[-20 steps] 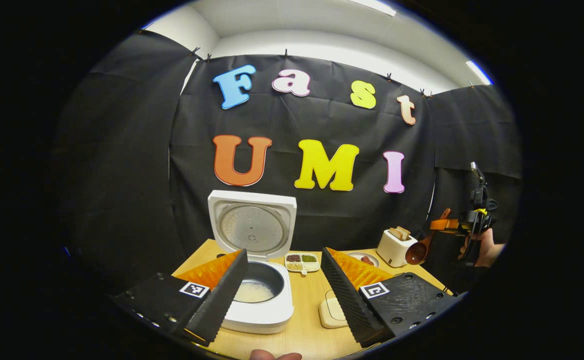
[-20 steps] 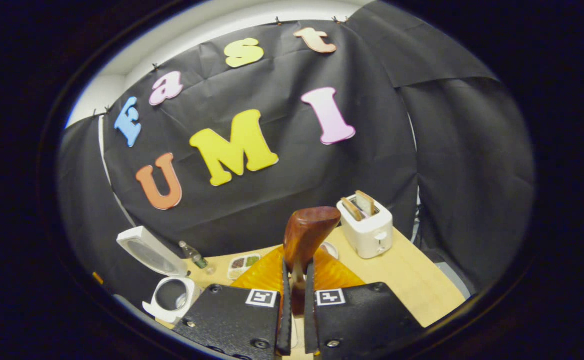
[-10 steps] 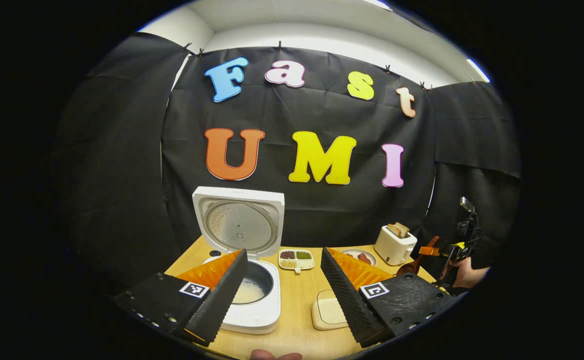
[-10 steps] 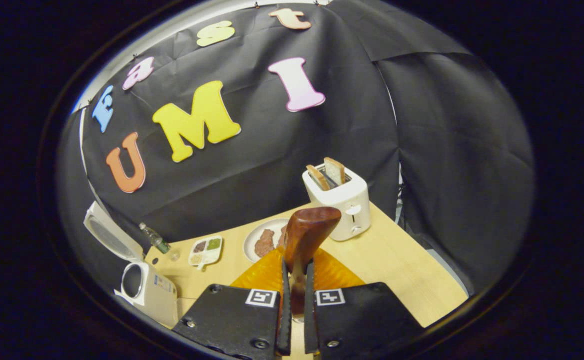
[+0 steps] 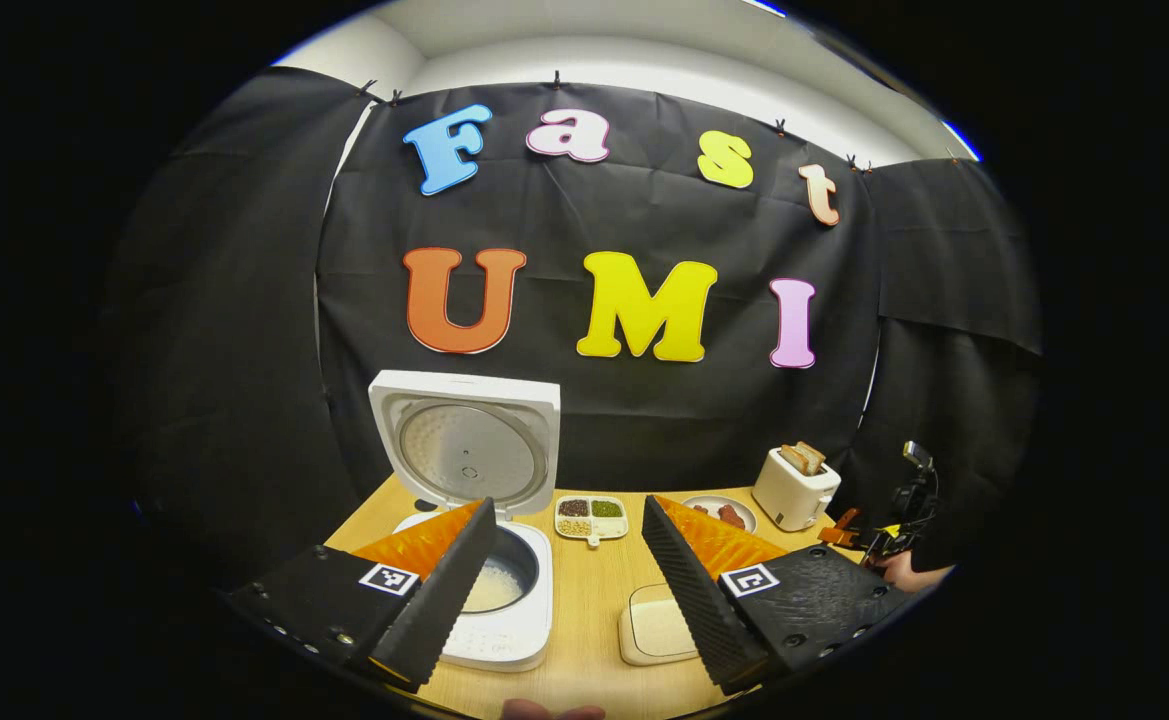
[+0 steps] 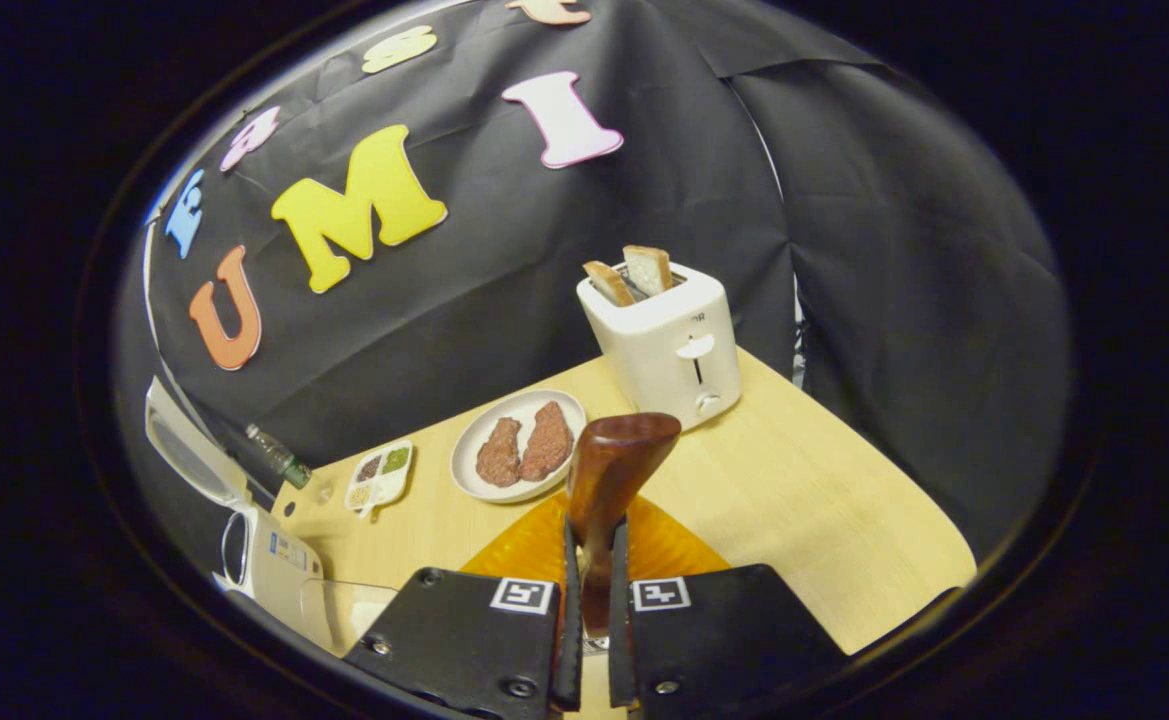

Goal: Close the left gripper, press the button to open the rice cooker; take a wooden spoon from the chopstick holder with the right hand, scoop a spoonful of rice and pour it into the rice cooker, then put the wooden spoon back into the chopstick holder.

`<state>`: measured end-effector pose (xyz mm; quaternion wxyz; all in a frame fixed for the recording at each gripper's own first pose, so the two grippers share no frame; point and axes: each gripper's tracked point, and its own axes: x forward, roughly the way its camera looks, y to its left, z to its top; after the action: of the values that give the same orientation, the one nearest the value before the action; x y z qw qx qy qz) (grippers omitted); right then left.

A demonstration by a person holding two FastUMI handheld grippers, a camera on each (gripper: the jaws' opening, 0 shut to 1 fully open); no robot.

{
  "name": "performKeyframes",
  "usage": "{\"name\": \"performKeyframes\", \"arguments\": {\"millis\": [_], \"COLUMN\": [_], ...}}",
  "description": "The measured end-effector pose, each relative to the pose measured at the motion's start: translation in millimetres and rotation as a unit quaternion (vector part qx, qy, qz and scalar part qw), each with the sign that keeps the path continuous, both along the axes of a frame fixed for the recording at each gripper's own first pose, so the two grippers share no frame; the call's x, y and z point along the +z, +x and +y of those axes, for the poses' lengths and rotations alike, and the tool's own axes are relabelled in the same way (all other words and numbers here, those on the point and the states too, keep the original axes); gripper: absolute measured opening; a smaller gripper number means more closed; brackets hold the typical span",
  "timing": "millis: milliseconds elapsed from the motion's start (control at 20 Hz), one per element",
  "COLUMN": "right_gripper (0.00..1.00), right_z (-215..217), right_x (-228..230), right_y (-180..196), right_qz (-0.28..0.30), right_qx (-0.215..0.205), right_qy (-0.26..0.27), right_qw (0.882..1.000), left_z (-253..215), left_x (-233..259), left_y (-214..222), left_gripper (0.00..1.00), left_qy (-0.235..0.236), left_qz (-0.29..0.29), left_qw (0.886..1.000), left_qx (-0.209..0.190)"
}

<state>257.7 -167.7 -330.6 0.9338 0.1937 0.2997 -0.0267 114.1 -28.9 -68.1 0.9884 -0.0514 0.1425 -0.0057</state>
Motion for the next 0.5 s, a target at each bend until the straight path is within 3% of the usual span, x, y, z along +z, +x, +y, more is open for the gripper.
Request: {"name": "performKeyframes", "arguments": {"millis": [250,300,450,500], "right_gripper": [0.25,0.32,0.85,0.88], "right_z": [3.1,1.2,-13.3,-17.3], "right_x": [2.8,8.2,30.9,39.2], "right_y": [0.9,-1.0,-6.0,-9.2], "right_qz": [-0.004,-0.008,-0.023,-0.029], "right_qx": [0.019,0.021,0.016,0.012], "right_qy": [0.011,0.005,-0.023,-0.036], "right_qw": [1.0,1.0,0.999,0.999], "left_z": [0.1,0.9,6.2,10.6], "left_x": [13.7,18.5,38.1,44.8], "left_y": [7.5,9.4,18.1,20.7], "left_gripper": [0.94,0.94,0.94,0.94], "left_qy": [0.003,0.002,0.003,0.005], "left_qz": [-0.022,-0.028,-0.052,-0.061], "left_qw": [1.0,1.0,0.999,0.998], "left_qx": [0.002,0.003,0.007,0.009]}}
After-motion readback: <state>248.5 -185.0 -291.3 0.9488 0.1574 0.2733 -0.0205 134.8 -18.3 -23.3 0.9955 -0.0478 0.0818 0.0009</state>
